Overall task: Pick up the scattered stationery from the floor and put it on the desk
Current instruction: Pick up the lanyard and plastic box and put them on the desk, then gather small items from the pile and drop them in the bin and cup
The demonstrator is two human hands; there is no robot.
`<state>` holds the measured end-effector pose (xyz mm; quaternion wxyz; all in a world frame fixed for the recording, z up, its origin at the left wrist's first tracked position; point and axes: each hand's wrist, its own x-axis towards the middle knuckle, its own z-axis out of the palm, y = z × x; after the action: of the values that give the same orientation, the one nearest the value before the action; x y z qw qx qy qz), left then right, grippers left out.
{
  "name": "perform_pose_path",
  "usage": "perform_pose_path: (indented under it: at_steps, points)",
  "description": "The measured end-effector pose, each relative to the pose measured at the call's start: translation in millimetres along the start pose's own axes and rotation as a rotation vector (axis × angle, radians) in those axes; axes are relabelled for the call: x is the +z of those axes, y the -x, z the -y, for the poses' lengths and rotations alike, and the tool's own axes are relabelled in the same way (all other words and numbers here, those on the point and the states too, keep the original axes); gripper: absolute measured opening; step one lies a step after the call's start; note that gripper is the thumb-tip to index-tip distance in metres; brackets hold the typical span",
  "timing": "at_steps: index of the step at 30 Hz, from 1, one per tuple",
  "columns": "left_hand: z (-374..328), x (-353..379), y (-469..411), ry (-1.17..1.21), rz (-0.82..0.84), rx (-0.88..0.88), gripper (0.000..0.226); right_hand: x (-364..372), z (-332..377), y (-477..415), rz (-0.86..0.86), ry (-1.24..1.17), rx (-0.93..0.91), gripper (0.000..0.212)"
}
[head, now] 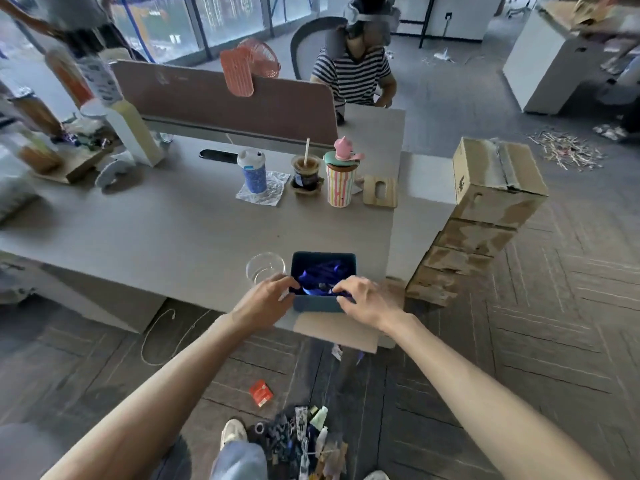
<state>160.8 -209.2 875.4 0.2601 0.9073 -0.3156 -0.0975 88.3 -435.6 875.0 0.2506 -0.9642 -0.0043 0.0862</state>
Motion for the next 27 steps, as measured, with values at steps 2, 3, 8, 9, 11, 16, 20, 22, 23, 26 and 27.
perform_pose_path:
  at_steps: [2, 3, 8, 9, 11, 16, 20, 22, 23, 26, 27]
  points:
    - [-2, 5, 30, 0.010, -0.018, -0.050, 0.026, 10, 10, 15, -0.001, -0.012, -0.047, 0.030]
    - [-1, 7, 45, 0.012, -0.023, -0.072, 0.027, 15, 17, 23, -0.003, -0.007, -0.065, 0.030]
    - [13, 19, 113, -0.034, 0.041, -0.059, 0.022, 53, 51, 69, -0.077, -0.003, -0.110, 0.026]
    - [17, 20, 125, -0.036, 0.042, -0.056, 0.023, 63, 59, 79, -0.104, -0.008, -0.107, 0.026]
    - [25, 26, 148, -0.023, 0.037, -0.062, 0.024, 85, 74, 101, -0.130, -0.010, -0.073, 0.026]
    - [49, 51, 207, 0.039, 0.161, -0.034, 0.033, 157, 103, 157, -0.179, -0.066, 0.083, 0.025]
    - [70, 87, 244, 0.052, 0.227, -0.082, 0.031, 215, 110, 192, -0.149, -0.099, 0.181, 0.025]
    - [83, 110, 256, 0.044, 0.257, -0.122, 0.030, 245, 102, 200, -0.111, -0.100, 0.202, 0.026]
    - [89, 123, 260, 0.042, 0.270, -0.144, 0.031, 260, 96, 201, -0.103, -0.107, 0.213, 0.026]
    - [118, 175, 271, 0.037, 0.312, -0.214, 0.030, 318, 65, 194, -0.083, -0.138, 0.263, 0.025]
    - [131, 198, 272, 0.028, 0.334, -0.235, 0.030, 342, 51, 190, -0.071, -0.148, 0.280, 0.025]
